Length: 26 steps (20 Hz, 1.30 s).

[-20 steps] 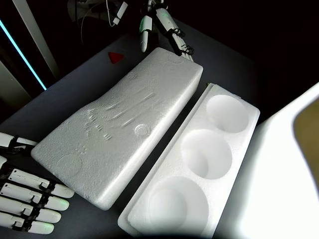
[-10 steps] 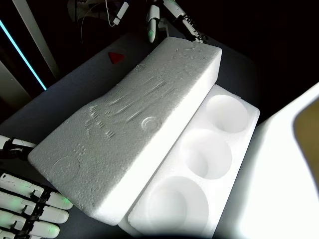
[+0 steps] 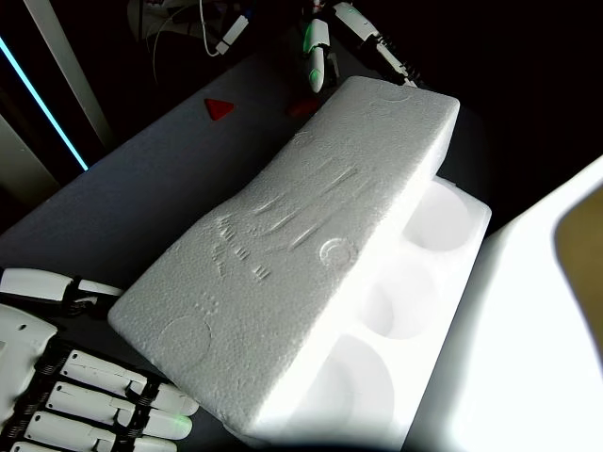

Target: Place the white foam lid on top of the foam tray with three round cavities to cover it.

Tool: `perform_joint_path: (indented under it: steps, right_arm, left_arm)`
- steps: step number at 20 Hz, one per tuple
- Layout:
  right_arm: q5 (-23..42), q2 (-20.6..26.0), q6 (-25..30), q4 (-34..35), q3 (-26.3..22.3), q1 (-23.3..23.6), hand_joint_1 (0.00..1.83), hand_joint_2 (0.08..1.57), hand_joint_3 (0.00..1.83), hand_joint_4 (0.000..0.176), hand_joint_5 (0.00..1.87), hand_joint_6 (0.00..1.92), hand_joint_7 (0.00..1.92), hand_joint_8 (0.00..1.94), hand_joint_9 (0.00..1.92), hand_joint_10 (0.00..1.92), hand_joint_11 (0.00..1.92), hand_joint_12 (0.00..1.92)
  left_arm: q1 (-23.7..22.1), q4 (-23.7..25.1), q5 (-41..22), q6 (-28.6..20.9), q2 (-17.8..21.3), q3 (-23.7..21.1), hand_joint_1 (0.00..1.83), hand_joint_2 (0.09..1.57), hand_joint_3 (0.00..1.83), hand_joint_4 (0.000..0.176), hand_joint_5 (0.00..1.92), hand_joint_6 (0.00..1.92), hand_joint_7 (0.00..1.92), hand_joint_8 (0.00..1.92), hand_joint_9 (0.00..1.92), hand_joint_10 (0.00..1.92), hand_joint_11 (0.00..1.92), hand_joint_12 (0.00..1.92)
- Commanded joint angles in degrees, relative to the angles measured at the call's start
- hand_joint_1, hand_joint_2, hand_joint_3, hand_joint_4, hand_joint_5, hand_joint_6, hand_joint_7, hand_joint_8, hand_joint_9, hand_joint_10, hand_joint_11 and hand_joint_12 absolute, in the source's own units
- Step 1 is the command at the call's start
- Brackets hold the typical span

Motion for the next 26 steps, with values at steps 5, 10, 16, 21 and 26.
perform_joint_path:
  steps: [5, 10, 16, 21, 26]
  right_arm:
    - [2.8, -0.9, -1.1, -5.6, 1.9, 4.5, 0.56, 1.23, 0.00, 0.000, 0.05, 0.03, 0.00, 0.00, 0.00, 0.00, 0.00, 0.21]
    - [-0.4, -2.2, -1.1, -5.6, 4.5, 7.5, 0.56, 1.23, 0.00, 0.000, 0.00, 0.00, 0.00, 0.00, 0.00, 0.00, 0.00, 0.00]
    - [-2.3, -2.9, -1.1, -5.0, 6.6, 9.5, 0.38, 1.25, 0.00, 0.000, 0.01, 0.00, 0.05, 0.01, 0.06, 0.02, 0.00, 0.92]
    - [-5.4, -3.3, -4.2, -4.6, 7.7, 12.8, 0.39, 1.26, 0.00, 0.000, 0.00, 0.00, 0.00, 0.00, 0.00, 0.00, 0.00, 0.26]
    - [-7.4, -3.7, -4.3, -3.8, 9.2, 14.1, 0.45, 1.30, 0.00, 0.000, 0.00, 0.00, 0.00, 0.00, 0.00, 0.00, 0.00, 0.04]
  left_arm:
    - [-3.1, 6.2, -2.9, -1.4, -2.3, 2.1, 0.49, 1.11, 0.00, 0.000, 0.16, 0.00, 0.00, 0.00, 0.00, 0.00, 0.01, 0.04]
    - [-5.9, 6.8, 0.3, -2.1, -4.1, 5.3, 0.60, 1.12, 0.00, 0.000, 0.15, 0.00, 0.00, 0.00, 0.00, 0.00, 0.00, 0.28]
    - [-9.2, 7.1, 4.8, -2.8, -6.6, 9.8, 0.57, 1.11, 0.00, 0.000, 0.14, 0.00, 0.00, 0.00, 0.00, 0.00, 0.00, 0.38]
    - [-12.1, 8.7, 7.7, -3.6, -8.0, 12.0, 0.54, 1.13, 0.01, 0.000, 0.15, 0.00, 0.00, 0.00, 0.00, 0.00, 0.00, 0.74]
    - [-14.3, 9.7, 10.3, -4.1, -9.1, 13.8, 0.59, 1.12, 0.00, 0.000, 0.16, 0.00, 0.00, 0.00, 0.00, 0.00, 0.00, 0.24]
